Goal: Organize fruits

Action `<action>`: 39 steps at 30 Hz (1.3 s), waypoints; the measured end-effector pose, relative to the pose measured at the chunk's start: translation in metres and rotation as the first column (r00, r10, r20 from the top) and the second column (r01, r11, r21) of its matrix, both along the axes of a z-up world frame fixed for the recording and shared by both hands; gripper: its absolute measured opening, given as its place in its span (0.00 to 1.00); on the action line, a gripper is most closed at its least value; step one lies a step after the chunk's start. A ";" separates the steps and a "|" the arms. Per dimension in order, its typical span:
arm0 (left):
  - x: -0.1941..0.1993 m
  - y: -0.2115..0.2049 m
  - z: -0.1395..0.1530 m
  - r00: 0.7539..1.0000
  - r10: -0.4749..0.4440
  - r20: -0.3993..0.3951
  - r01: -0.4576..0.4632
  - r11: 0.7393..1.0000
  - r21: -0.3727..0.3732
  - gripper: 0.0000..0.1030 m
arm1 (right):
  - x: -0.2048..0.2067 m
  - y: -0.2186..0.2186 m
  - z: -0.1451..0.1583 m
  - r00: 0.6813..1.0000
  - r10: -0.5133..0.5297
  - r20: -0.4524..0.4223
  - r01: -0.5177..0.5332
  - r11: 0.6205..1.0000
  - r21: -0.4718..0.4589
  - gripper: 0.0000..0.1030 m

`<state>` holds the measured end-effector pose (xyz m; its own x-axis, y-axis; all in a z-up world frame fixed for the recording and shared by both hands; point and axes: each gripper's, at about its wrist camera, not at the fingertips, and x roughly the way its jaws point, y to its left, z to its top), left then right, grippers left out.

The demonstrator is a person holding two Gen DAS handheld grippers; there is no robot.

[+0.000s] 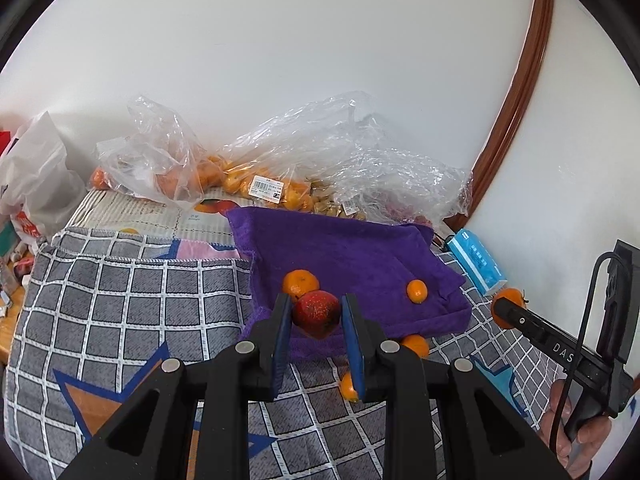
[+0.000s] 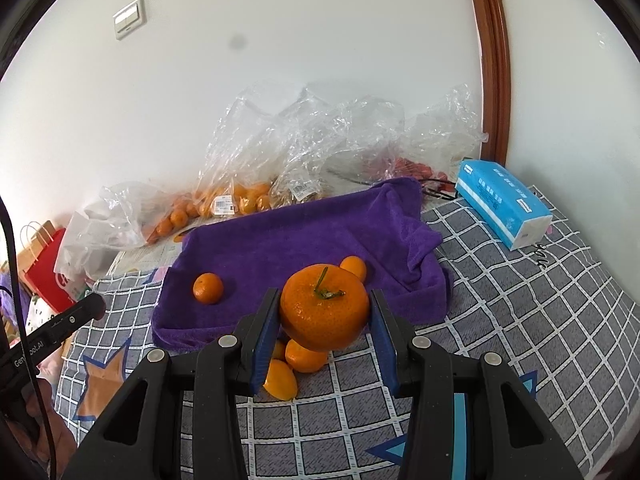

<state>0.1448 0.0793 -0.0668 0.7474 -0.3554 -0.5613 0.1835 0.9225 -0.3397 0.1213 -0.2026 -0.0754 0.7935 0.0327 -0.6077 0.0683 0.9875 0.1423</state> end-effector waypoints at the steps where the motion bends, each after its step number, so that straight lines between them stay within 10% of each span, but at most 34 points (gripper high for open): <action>1: 0.002 0.001 0.000 1.000 -0.005 0.001 0.005 1.000 0.001 0.23 | 0.001 0.001 0.000 1.000 -0.006 -0.002 0.006 1.000 0.003 0.42; 39: 0.046 -0.008 -0.050 0.989 0.100 -0.113 -0.093 0.994 0.059 0.23 | 0.068 -0.021 -0.032 0.999 0.046 -0.014 -0.046 0.999 -0.027 0.42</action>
<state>0.1913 0.0709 -0.1163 0.7057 -0.2519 -0.6622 0.0551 0.9513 -0.3032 0.1890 -0.2236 -0.1075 0.7834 0.0522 -0.6193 0.0243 0.9931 0.1146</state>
